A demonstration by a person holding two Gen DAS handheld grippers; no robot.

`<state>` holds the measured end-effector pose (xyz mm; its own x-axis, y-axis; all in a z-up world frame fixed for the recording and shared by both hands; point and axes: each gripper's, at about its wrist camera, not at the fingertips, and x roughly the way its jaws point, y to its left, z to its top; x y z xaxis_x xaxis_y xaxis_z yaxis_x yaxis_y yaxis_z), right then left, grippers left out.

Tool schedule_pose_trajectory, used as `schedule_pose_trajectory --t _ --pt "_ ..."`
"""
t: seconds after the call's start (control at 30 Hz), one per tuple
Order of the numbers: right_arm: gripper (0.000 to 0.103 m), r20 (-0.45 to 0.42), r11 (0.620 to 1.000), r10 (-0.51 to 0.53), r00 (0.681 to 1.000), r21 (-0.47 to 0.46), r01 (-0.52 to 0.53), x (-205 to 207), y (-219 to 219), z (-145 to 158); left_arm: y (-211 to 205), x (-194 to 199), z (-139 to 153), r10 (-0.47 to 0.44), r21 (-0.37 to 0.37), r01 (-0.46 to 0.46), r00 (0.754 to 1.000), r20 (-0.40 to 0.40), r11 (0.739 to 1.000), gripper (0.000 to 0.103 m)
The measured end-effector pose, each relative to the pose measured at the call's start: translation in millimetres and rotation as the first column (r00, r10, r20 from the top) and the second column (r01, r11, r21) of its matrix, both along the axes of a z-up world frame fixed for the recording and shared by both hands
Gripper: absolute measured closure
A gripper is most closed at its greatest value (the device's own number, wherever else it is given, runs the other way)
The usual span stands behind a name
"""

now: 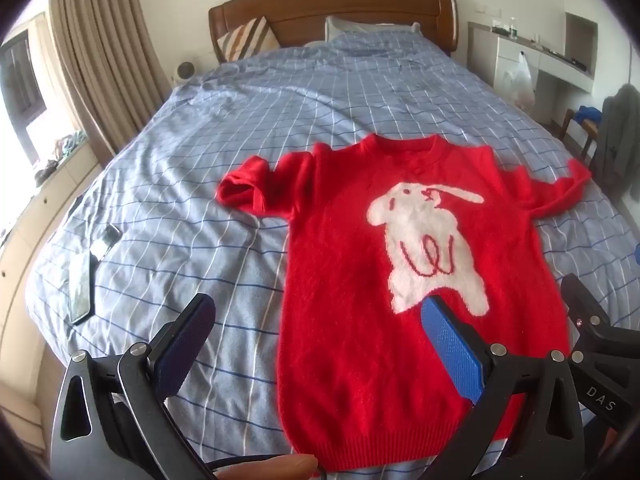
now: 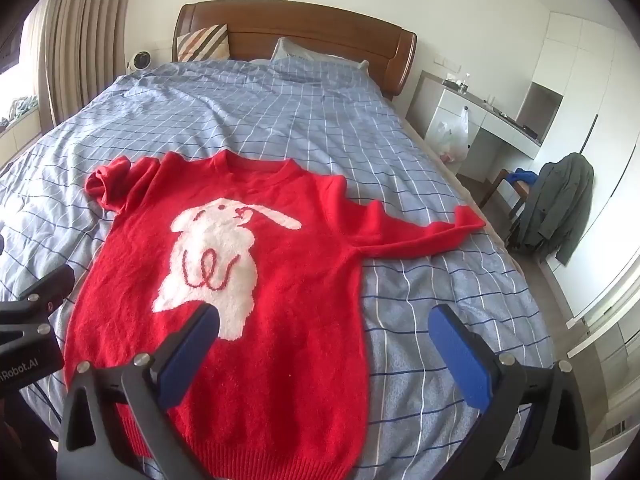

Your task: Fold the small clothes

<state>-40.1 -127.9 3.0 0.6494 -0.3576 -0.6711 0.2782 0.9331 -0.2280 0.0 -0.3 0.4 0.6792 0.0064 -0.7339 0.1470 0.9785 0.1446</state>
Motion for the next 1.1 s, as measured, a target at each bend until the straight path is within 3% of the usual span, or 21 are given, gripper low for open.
schedule_pose_trajectory --t 0.77,0.9,1.1 --pt "0.0 -0.022 1.0 0.0 1.0 0.011 0.0 5.5 -3.0 -6.9 5.7 5.3 -6.1 0.009 0.011 -0.009 1.0 -0.007 1.0 0.0" --pt "0.0 -0.029 1.0 -0.008 1.0 0.004 0.008 7.3 -6.2 -9.3 1.9 11.3 -10.4 0.016 0.065 -0.018 1.0 0.02 0.998 0.0" --pt "0.0 -0.027 1.0 -0.026 0.999 -0.005 0.026 8.9 -12.9 -8.9 7.7 21.4 -15.9 0.026 0.045 -0.025 0.999 -0.031 0.999 0.0"
